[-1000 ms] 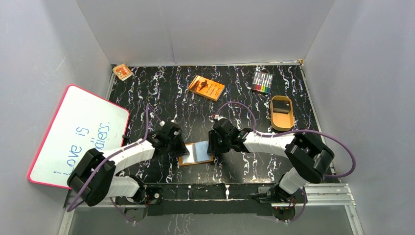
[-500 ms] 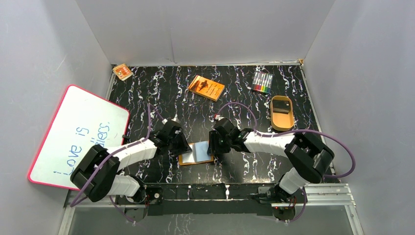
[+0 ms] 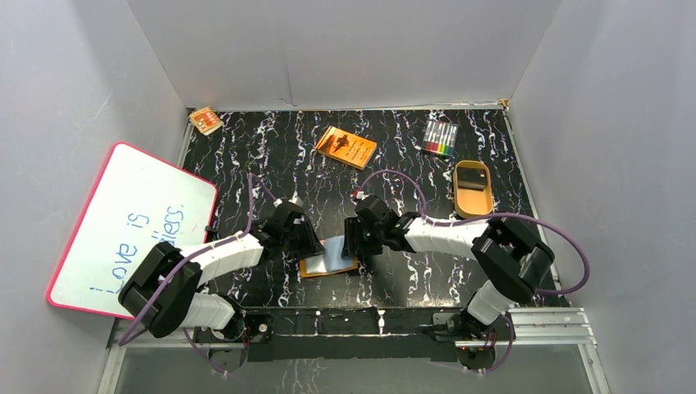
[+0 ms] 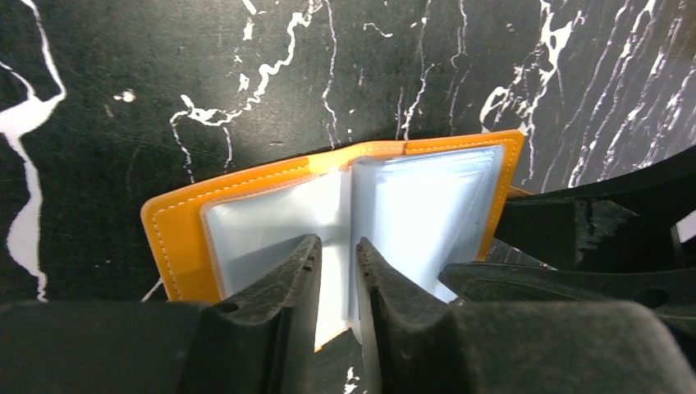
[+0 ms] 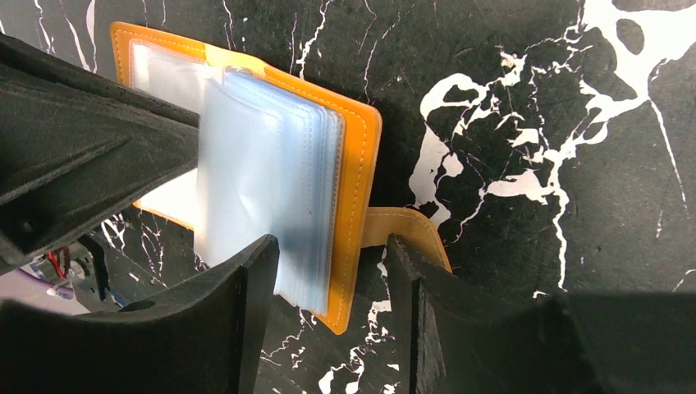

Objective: Put the credit cards into the card holder
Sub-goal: Open the card holder at the center of the board.

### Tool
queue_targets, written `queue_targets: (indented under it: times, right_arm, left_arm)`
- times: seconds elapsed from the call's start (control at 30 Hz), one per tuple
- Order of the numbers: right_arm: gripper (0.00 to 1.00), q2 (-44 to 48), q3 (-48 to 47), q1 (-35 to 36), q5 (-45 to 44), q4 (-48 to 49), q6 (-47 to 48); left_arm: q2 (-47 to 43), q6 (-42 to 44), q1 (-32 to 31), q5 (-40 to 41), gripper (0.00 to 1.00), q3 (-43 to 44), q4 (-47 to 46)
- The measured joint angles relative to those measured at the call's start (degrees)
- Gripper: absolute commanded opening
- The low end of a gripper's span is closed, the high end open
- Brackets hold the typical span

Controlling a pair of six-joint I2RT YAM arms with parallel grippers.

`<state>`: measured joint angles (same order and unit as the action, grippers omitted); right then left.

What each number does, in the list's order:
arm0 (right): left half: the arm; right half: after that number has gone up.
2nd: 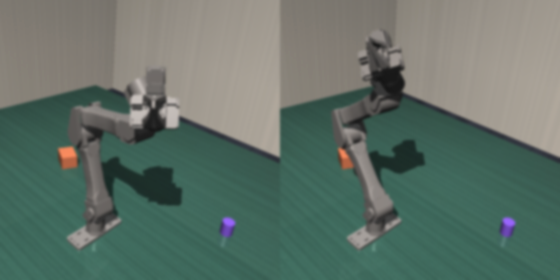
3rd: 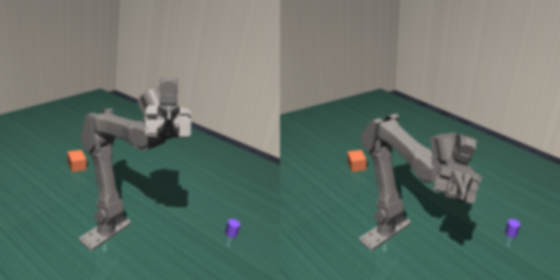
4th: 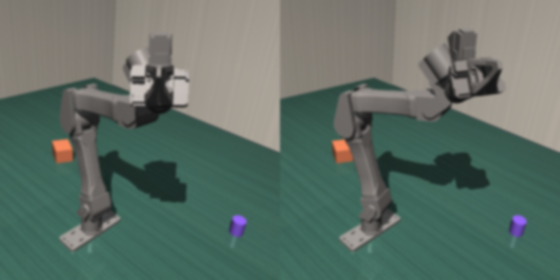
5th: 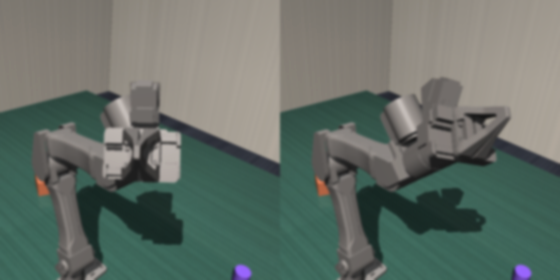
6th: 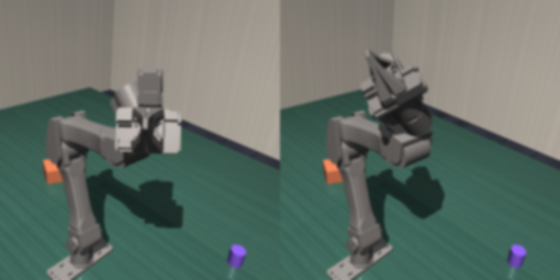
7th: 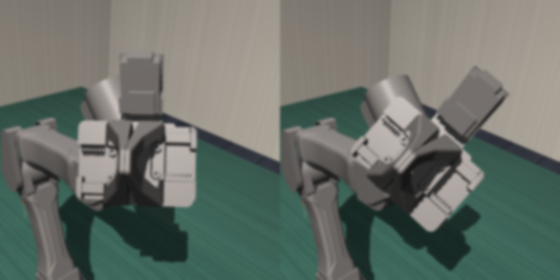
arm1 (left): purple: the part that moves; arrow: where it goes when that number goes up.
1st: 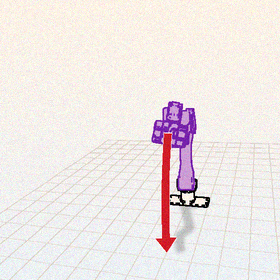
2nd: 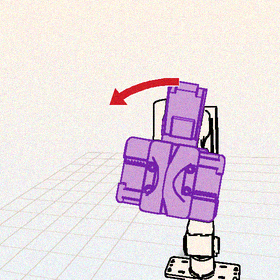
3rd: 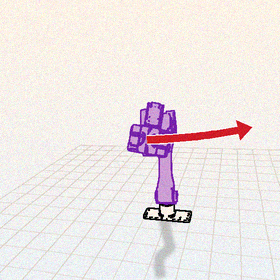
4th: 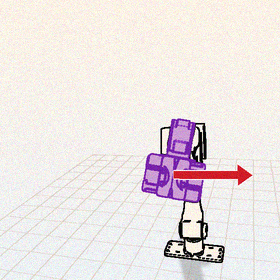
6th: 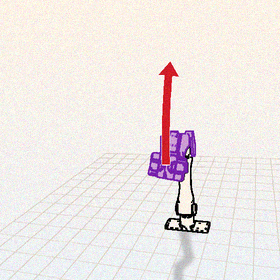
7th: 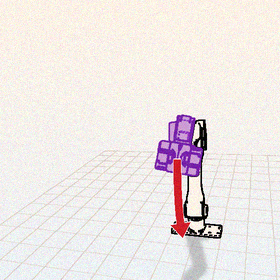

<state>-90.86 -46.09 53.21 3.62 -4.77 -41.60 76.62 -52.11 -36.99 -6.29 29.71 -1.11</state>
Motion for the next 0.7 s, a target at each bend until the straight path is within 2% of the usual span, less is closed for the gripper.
queue_targets:
  times: [0.37, 0.7]
  right_arm:
    - [0.58, -1.56, -1.41, -0.02, 0.87, 0.26, -0.02]
    - [0.56, -1.76, -1.44, -0.26, 1.05, 0.33, -0.04]
  left_arm:
    - [-0.79, -1.12, 0.00, -1.90, 0.56, -0.07, -1.70]
    - [-2.08, -1.49, -0.04, -1.78, 0.59, -0.13, -1.03]
